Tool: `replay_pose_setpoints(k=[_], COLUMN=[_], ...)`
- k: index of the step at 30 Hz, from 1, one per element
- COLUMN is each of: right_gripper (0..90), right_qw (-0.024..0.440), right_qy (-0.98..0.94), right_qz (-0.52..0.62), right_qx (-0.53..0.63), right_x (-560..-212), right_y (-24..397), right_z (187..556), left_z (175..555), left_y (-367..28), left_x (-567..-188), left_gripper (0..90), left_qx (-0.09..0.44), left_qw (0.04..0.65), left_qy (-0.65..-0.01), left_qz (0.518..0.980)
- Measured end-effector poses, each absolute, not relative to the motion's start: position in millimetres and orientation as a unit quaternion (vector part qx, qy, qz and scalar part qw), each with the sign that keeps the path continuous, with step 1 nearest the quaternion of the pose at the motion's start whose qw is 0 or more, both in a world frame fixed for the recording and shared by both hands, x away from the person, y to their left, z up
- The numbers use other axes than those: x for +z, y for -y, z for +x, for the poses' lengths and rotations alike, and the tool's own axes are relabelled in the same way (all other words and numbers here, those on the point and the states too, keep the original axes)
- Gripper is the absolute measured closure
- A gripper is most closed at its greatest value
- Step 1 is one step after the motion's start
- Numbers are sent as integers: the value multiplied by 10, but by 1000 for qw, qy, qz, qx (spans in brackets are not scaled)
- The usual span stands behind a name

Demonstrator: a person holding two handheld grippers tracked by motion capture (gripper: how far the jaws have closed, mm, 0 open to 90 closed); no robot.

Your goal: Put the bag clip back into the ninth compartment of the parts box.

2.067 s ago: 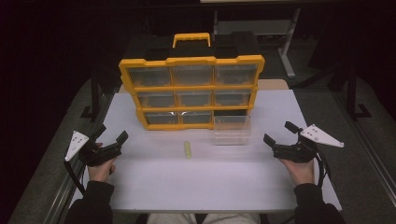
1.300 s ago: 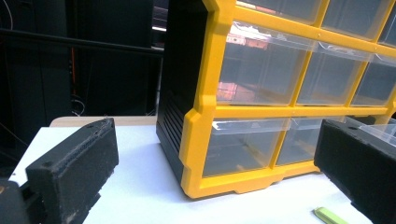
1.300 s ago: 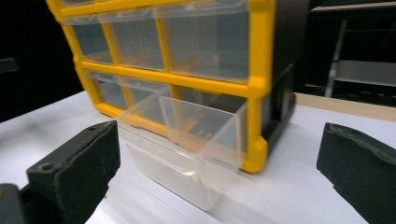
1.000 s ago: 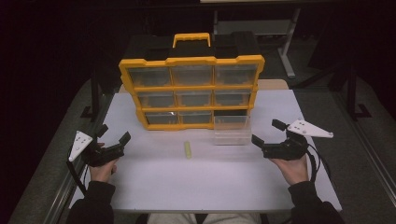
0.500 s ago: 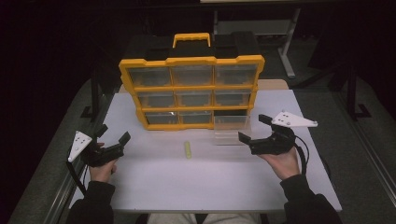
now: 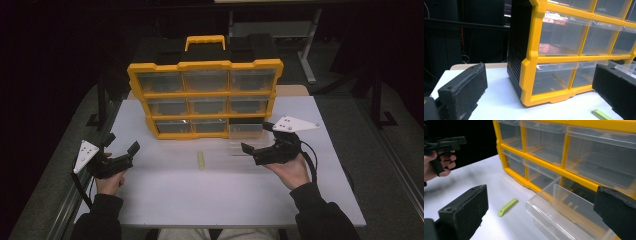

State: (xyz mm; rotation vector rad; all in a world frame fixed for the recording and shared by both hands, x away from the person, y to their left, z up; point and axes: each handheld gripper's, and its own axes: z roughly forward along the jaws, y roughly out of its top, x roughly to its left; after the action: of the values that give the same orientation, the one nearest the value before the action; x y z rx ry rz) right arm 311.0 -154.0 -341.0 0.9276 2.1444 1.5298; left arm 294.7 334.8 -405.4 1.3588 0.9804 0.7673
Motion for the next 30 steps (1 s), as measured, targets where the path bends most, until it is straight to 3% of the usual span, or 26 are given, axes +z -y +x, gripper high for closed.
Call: replay_pose_setpoints(k=[30], right_gripper=[0], right_qw=[116], right_qy=[-812], right_qz=[285], right_qx=[496], right_x=[-3325], right_y=[775], right_z=[3301], left_z=[2936], left_y=[-3343], left_x=[-4051], left_gripper=[0], left_qx=[320], left_qw=[617], left_qy=[-410], left_qz=[590])
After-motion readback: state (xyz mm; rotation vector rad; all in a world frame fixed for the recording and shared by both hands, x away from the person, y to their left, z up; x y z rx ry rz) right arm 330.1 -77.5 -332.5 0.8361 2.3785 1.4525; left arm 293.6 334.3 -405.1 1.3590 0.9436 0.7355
